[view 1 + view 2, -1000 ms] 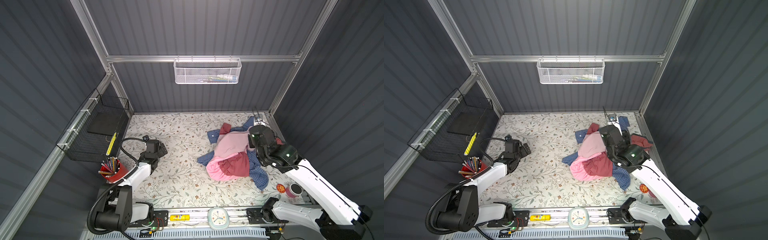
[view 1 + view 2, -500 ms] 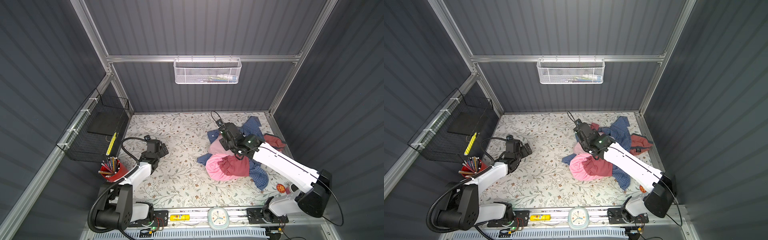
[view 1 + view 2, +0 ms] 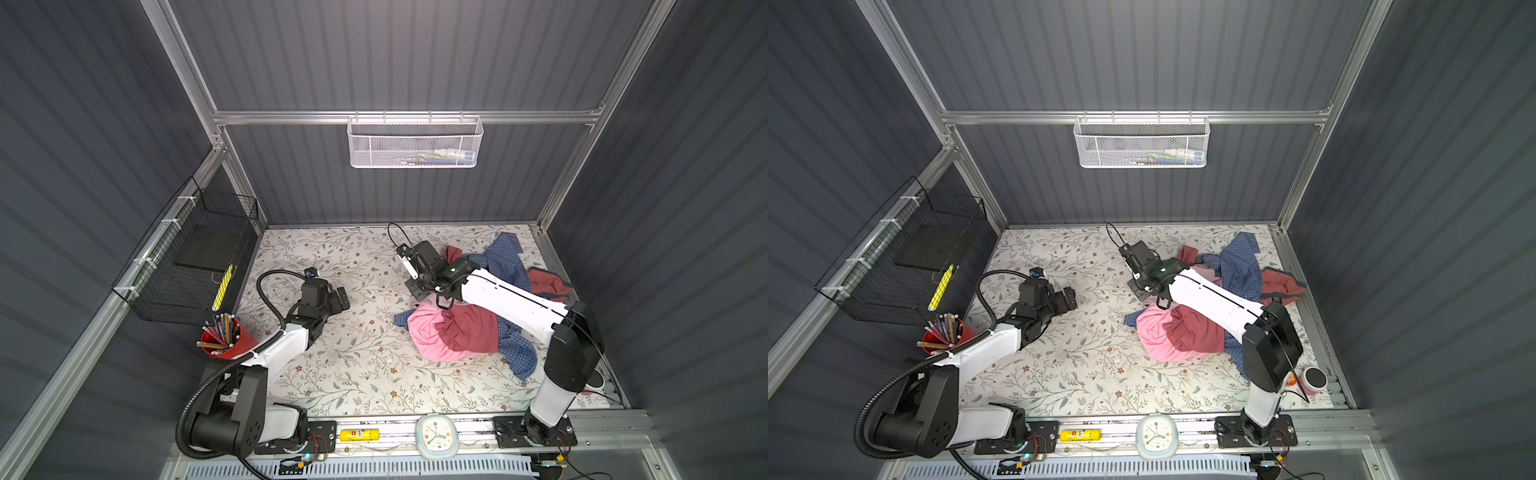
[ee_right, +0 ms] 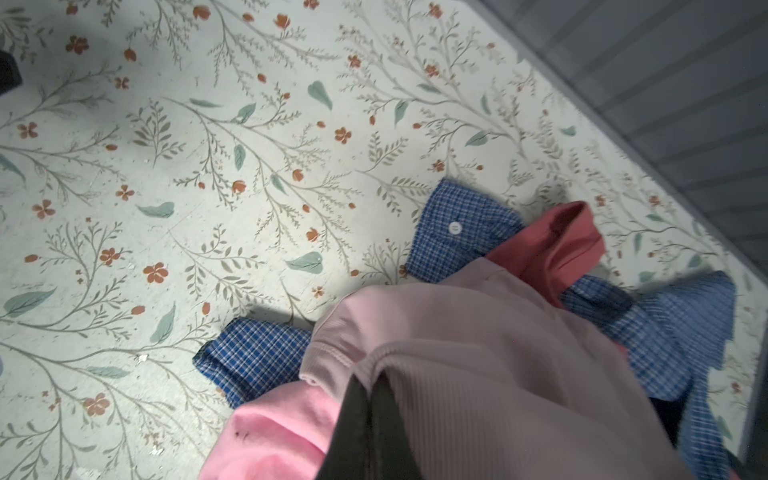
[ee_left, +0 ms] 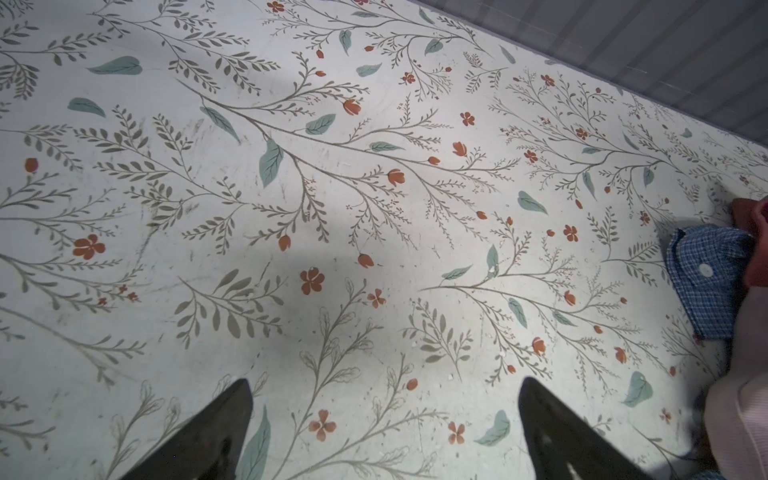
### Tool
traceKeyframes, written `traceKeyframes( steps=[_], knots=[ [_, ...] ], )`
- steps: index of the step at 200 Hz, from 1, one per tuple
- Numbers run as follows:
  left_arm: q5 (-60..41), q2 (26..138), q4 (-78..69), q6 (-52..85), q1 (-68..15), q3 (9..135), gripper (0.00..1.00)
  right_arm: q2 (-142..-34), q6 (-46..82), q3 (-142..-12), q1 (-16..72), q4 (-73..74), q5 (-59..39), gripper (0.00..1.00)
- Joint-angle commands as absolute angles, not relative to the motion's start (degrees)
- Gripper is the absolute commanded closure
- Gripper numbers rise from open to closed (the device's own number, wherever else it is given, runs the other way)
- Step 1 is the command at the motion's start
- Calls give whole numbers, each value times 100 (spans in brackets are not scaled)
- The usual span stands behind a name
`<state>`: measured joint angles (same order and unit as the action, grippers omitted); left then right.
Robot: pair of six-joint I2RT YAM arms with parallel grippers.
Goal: Pick out a specific cloth from the pile
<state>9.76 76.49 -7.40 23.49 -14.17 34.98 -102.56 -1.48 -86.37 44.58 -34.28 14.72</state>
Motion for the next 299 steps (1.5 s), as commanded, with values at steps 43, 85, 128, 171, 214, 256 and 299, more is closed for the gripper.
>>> traceKeyframes(
  steps=[43,85,128,171,214,256,299],
  knots=[
    [453,7541,-836,1812,-1647,3789,0,-10641,58,-8703,4233,-3577,885,48],
    [196,7945,-925,1450,-2165,4271,0,-9691,114,-8227,4162,-3113,870,1],
    [141,8449,-969,1086,-2761,5262,0,-8626,161,-7804,3955,-3105,951,1],
    [-530,8993,-823,394,-3476,6233,0,-7188,579,-6563,2977,-2744,954,1],
    [-1486,9492,-261,-258,-4011,6952,0,-6000,890,-5385,1722,-2583,686,1],
    [-1452,10081,668,-954,-4569,7714,0,-5496,951,-4729,835,-2411,-36,1],
    [-1156,10872,882,-1006,-4744,8446,0,-5356,984,-4391,468,-2289,-370,1]
  ],
)
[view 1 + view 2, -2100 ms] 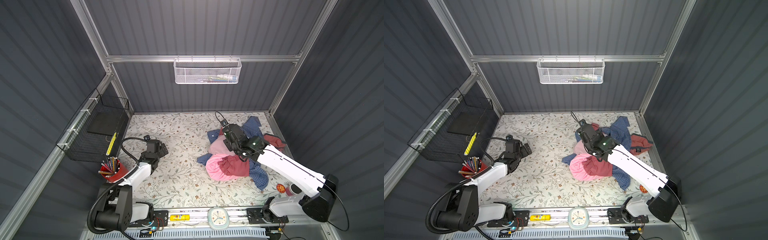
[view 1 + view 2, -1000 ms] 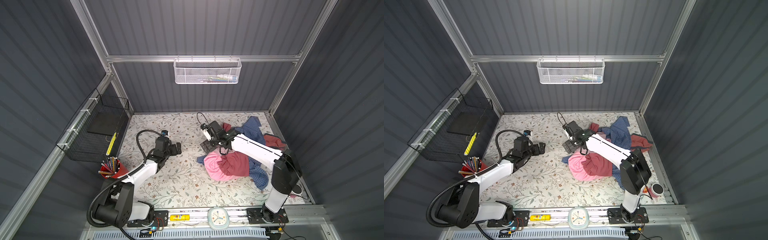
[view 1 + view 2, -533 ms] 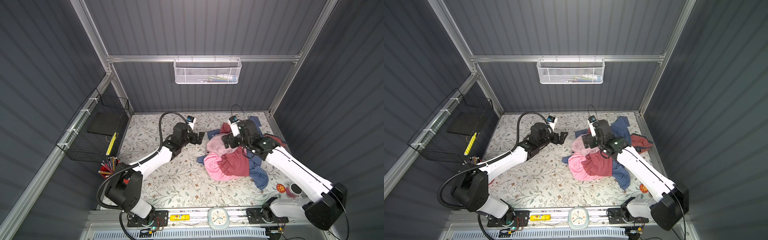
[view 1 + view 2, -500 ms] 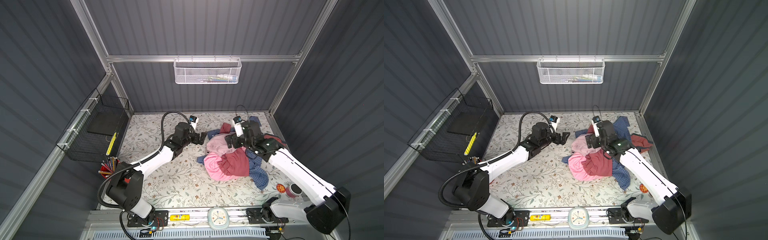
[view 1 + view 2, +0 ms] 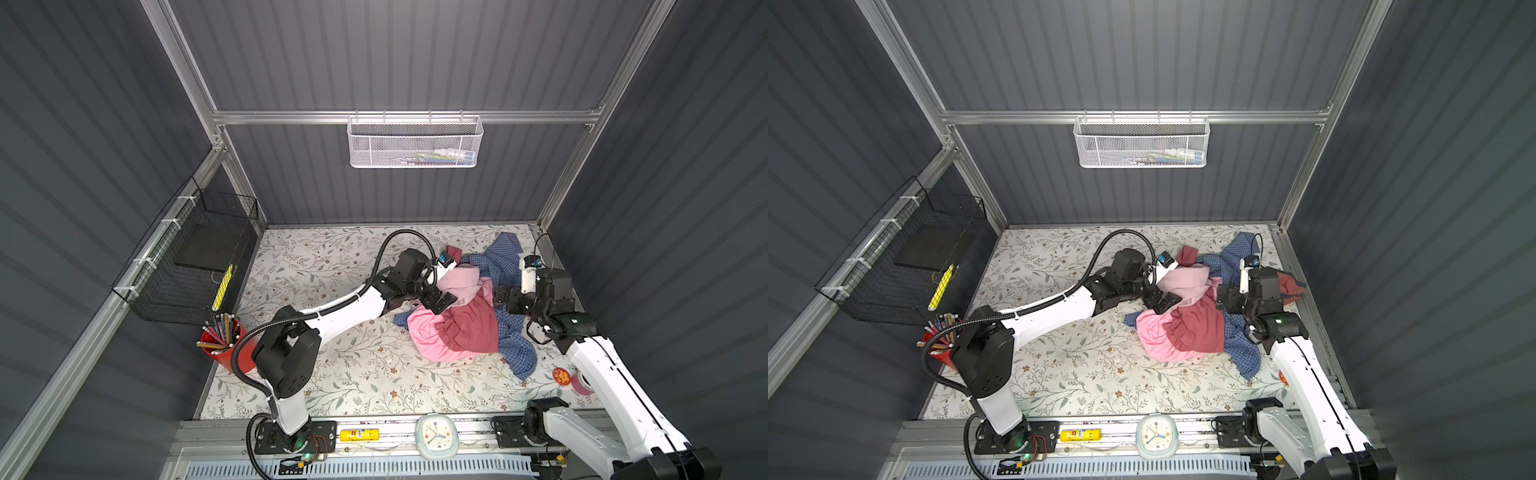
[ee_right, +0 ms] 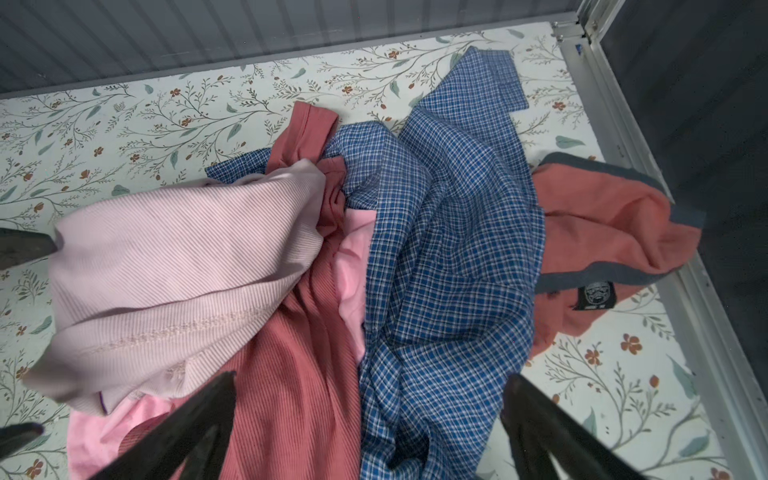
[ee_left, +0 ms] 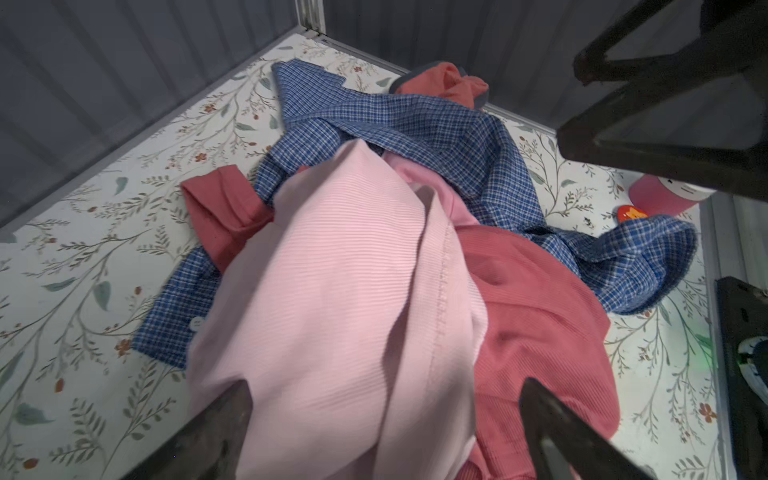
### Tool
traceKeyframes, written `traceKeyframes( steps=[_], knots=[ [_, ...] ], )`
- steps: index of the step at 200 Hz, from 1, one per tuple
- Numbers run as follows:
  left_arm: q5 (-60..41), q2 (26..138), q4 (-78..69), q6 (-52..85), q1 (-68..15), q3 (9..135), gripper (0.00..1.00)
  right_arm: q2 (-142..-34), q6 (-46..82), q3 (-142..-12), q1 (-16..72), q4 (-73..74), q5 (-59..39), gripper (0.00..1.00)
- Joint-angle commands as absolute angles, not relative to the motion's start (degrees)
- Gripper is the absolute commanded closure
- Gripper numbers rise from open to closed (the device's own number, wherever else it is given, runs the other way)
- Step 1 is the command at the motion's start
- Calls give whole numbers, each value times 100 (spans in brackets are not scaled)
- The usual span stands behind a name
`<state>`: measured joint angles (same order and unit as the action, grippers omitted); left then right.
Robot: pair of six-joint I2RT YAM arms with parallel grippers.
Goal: Pick out a specific cloth from the pile
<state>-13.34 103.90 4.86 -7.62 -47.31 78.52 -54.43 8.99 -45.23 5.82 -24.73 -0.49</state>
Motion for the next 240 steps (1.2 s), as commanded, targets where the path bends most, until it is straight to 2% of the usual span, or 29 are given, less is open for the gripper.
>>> traceKeyframes(
  steps=[1,42,77,116,158,195,225,240],
  knots=[
    [-1132,10903,894,-1004,-4741,8468,0,-5354,984,-4384,463,-2283,-374,1],
    [-641,11839,1411,-1001,-4746,9371,0,-5361,869,-4248,383,-2294,-406,1],
    [-532,12041,1182,-851,-4744,9427,2,-5344,864,-4081,356,-2259,-473,1],
    [-977,12048,882,-251,-4572,9377,37,-5356,920,-3918,345,-1873,-838,1],
    [-1238,11785,302,78,-4438,8977,54,-5397,992,-3511,410,-1301,-1839,1],
    [-1325,11659,164,240,-4430,8867,69,-5830,1125,-3467,749,-1161,-1758,2],
    [-1367,11528,9,394,-4399,8824,94,-6170,1188,-3507,1044,-1042,-1483,4],
    [-1473,11437,-92,537,-4362,8779,98,-6256,1250,-3499,1063,-946,-1435,4]
  ],
)
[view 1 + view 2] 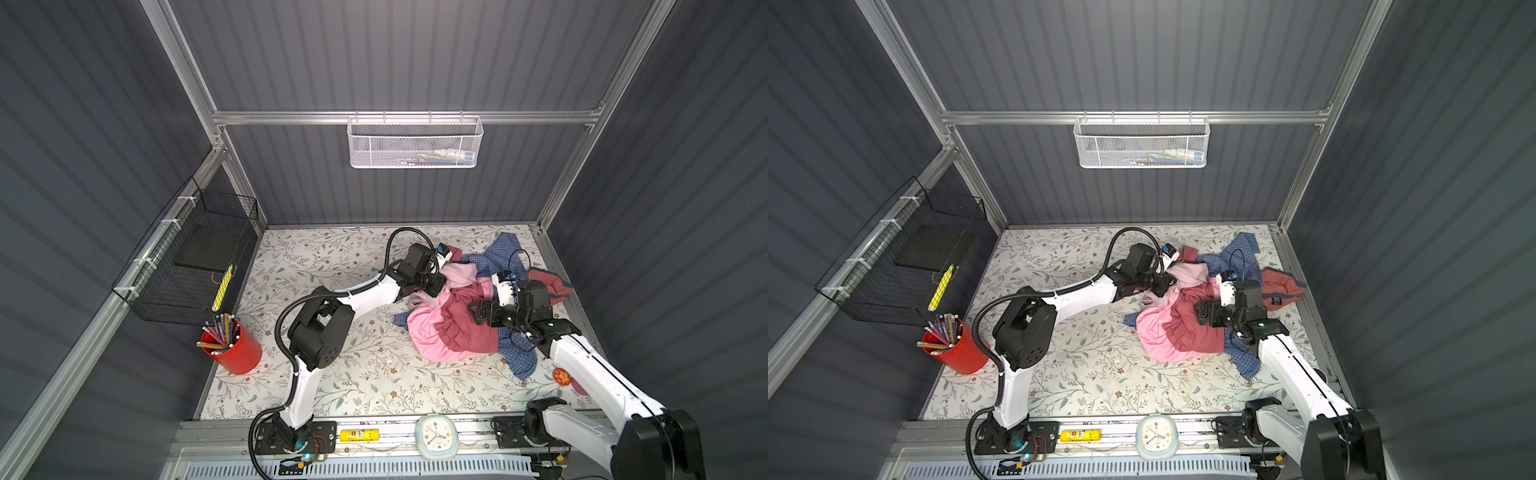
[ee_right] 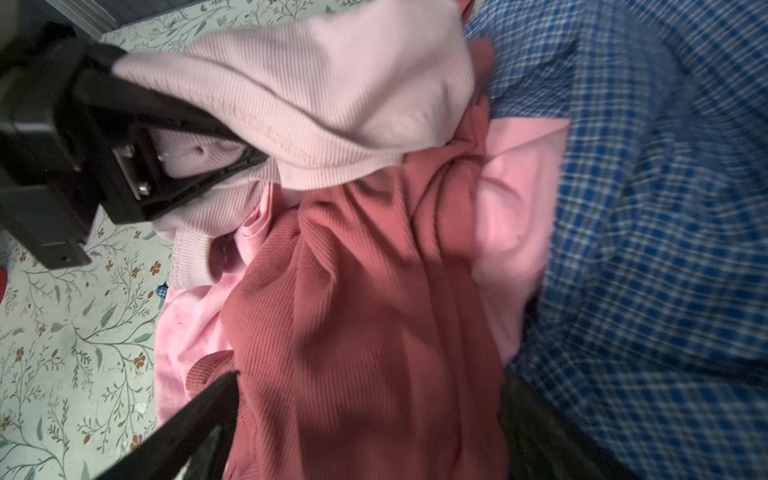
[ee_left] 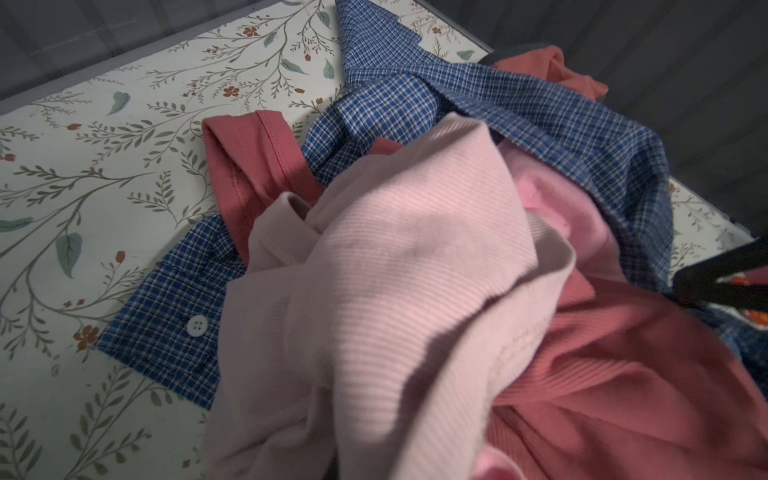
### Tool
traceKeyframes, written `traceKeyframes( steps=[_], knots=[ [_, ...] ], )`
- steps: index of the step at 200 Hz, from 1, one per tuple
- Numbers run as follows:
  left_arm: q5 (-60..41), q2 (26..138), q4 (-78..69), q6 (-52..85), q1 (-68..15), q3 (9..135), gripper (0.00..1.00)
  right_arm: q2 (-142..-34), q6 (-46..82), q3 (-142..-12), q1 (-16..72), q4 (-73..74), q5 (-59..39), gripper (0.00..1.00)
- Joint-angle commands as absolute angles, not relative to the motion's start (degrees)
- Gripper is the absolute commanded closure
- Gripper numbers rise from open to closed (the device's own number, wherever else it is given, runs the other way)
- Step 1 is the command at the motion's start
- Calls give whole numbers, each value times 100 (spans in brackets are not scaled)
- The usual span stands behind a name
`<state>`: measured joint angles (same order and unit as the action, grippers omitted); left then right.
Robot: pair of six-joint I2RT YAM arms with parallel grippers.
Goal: Pick out a specific cloth from the pile
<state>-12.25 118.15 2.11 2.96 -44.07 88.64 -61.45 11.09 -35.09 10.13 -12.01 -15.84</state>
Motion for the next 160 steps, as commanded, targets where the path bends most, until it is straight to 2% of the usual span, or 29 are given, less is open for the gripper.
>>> traceKeyframes(
  steps=[1,96,160],
  knots=[
    [-1475,11427,-99,545,-4361,8775,98,-6257,1253,-3494,1063,-939,-1429,4],
    [-932,10457,-606,709,-4349,8430,100,-6056,1301,-3322,1082,-777,-1278,2],
    [294,9593,-557,247,-4251,8227,100,-5838,1251,-3287,1085,-733,-1112,1]
  ],
)
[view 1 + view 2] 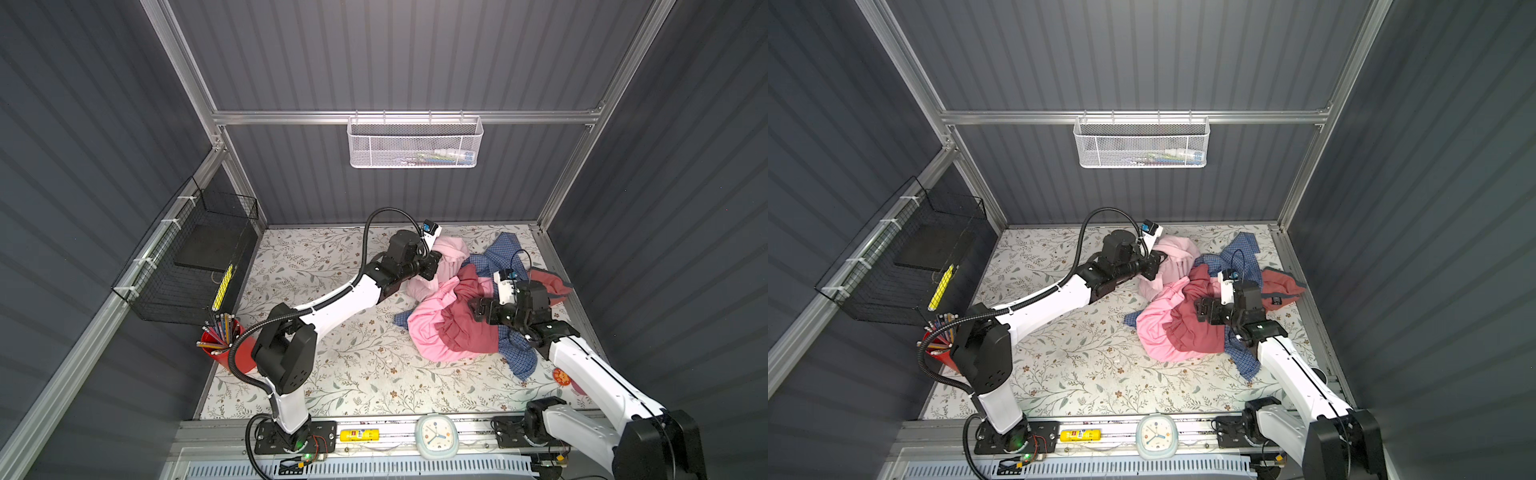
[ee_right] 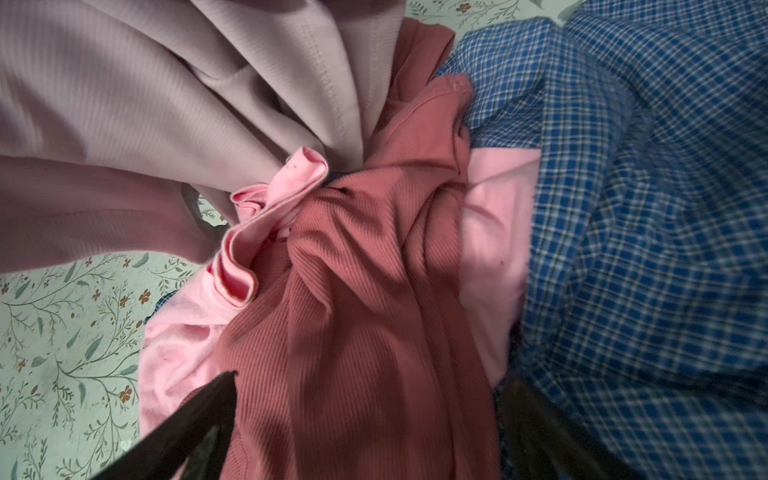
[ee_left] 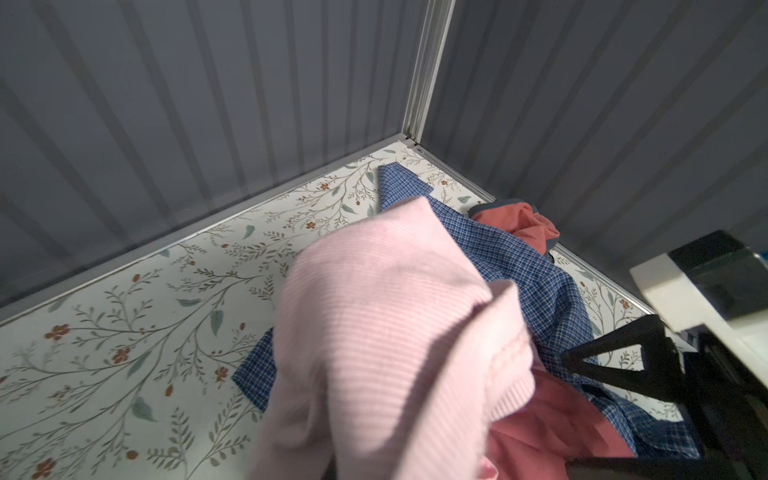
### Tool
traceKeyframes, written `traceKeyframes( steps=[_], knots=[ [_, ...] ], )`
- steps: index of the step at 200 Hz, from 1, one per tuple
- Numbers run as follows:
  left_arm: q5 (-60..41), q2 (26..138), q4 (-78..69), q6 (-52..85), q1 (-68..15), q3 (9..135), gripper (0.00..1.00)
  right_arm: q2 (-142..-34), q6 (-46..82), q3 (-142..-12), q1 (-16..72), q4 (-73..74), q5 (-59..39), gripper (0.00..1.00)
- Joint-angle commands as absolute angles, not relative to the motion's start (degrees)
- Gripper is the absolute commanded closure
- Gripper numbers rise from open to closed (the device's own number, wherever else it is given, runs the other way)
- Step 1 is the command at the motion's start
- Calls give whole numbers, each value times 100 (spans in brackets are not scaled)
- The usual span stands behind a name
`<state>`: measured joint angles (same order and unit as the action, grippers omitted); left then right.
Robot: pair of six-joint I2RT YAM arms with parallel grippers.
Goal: Pick out a specific cloth from the pile
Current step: 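Pull the pink shirt away from the pile with the left gripper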
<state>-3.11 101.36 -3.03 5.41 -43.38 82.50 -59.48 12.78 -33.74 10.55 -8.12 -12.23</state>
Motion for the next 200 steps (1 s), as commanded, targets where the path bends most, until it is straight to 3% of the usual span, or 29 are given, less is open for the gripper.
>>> traceKeyframes(
  steps=[1,75,122,200],
  knots=[
    [309,9578,-555,238,-4248,8227,100,-5837,1249,-3292,1083,-731,-1110,1],
    [1278,8676,3,-275,-3739,8265,100,-5713,1222,-3311,1081,-724,-1055,1],
    [2038,8318,201,-353,-3261,7652,100,-5653,1187,-3331,1081,-704,-1023,1],
    [2369,8273,456,54,-2074,6874,100,-5590,1179,-3331,1083,-798,-1013,1]
  ],
)
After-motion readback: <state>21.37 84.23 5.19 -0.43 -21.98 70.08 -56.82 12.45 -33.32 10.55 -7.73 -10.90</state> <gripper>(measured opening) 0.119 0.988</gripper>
